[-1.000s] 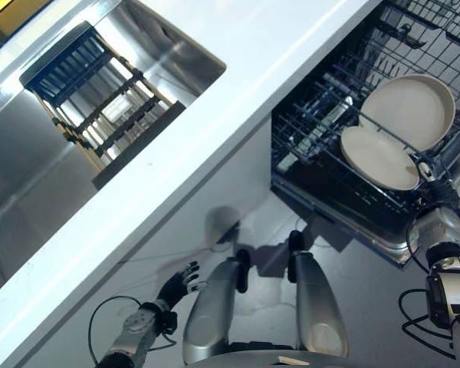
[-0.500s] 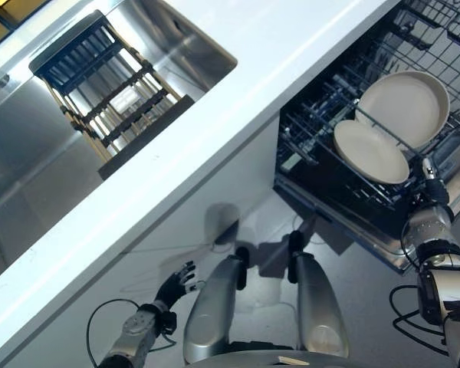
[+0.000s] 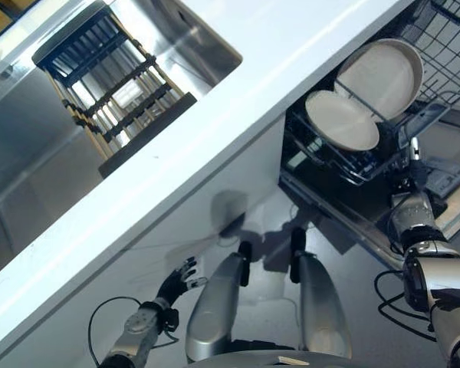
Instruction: Pick up plates and place into dishwasher.
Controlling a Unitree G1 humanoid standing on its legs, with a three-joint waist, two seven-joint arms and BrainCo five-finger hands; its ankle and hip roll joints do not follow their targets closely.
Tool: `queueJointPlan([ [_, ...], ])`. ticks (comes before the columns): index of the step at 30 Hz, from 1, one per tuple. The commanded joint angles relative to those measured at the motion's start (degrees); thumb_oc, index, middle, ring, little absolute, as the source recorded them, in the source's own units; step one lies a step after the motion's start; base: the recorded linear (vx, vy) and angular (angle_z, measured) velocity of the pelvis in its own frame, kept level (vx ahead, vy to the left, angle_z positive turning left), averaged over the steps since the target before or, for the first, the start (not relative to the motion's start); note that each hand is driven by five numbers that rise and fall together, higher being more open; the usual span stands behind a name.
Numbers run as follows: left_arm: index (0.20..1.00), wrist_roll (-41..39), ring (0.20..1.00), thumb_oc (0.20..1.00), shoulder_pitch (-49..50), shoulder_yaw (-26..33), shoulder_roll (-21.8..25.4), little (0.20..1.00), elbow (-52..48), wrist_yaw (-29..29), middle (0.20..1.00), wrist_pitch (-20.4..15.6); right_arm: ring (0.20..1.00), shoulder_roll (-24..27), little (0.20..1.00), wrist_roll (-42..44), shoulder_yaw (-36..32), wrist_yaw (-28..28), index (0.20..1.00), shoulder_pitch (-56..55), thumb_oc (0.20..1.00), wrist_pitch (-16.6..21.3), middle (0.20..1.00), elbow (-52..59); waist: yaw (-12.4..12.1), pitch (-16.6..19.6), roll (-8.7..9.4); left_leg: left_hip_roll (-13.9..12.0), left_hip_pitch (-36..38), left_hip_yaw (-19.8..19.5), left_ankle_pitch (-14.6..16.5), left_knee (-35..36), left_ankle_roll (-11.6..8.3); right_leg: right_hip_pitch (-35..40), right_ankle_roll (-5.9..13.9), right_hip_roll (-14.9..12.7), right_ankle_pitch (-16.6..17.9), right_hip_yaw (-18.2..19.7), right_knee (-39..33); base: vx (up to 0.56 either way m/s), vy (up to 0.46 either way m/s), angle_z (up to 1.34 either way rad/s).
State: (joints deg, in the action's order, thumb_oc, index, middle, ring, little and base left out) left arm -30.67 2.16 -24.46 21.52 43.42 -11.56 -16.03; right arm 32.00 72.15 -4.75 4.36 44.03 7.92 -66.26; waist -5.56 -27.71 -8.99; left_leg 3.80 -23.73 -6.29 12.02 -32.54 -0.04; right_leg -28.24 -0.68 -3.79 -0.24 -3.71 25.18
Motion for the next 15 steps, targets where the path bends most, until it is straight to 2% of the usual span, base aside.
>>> queueJointPlan([
  [1, 1.000, -0.6, 1.000, 1.000, 3.7, 1.7, 4.6, 1.000, -3.2, -0.7, 1.000, -1.3, 1.000, 0.1, 1.000, -7.3, 3.9, 1.7, 1.000, 8.2, 1.000, -1.1, 1.000, 4.6, -2.8, 1.8, 1.30, 1.9, -3.6, 0.9, -8.9, 2.3, 2.23, 5.5, -2.43, 1.8, -4.3, -1.7, 1.3, 0.01, -0.033, 0.10],
  [4, 1.000, -0.4, 1.000, 1.000, 3.5, 1.7, 4.9, 1.000, -3.5, -0.6, 1.000, -1.2, 1.000, 1.0, 1.000, -8.9, 5.6, -0.9, 1.000, 9.4, 1.000, -2.8, 1.000, 4.0, -3.1, 1.7, 1.48, 1.8, -3.3, 0.4, -9.0, 2.5, 2.18, 6.0, -2.75, 1.9, -4.5, -2.1, 1.3, 0.00, -0.023, 0.03],
  [10, 1.000, 0.0, 1.000, 1.000, 3.0, 1.9, 4.8, 1.000, -3.5, -0.4, 1.000, -0.8, 1.000, 0.2, 1.000, -8.0, 6.5, -1.6, 1.000, 11.6, 1.000, -4.1, 1.000, 3.4, -4.0, 1.8, 1.48, 1.7, -2.8, -0.4, -9.3, 2.3, 1.93, 7.3, -3.28, 1.9, -5.2, -3.0, 1.2, 0.02, -0.012, 0.06],
  [15, 1.000, -0.3, 1.000, 1.000, 2.9, 2.1, 5.2, 1.000, -4.3, -0.2, 1.000, -0.1, 1.000, -0.1, 1.000, -5.9, 6.8, 0.9, 1.000, 13.6, 1.000, -4.9, 1.000, 2.0, -5.2, 2.1, 1.20, 1.8, -2.4, -1.4, -9.7, 2.8, 1.76, 8.2, -3.49, 1.8, -5.5, -4.0, 0.8, 0.04, -0.011, 0.09],
])
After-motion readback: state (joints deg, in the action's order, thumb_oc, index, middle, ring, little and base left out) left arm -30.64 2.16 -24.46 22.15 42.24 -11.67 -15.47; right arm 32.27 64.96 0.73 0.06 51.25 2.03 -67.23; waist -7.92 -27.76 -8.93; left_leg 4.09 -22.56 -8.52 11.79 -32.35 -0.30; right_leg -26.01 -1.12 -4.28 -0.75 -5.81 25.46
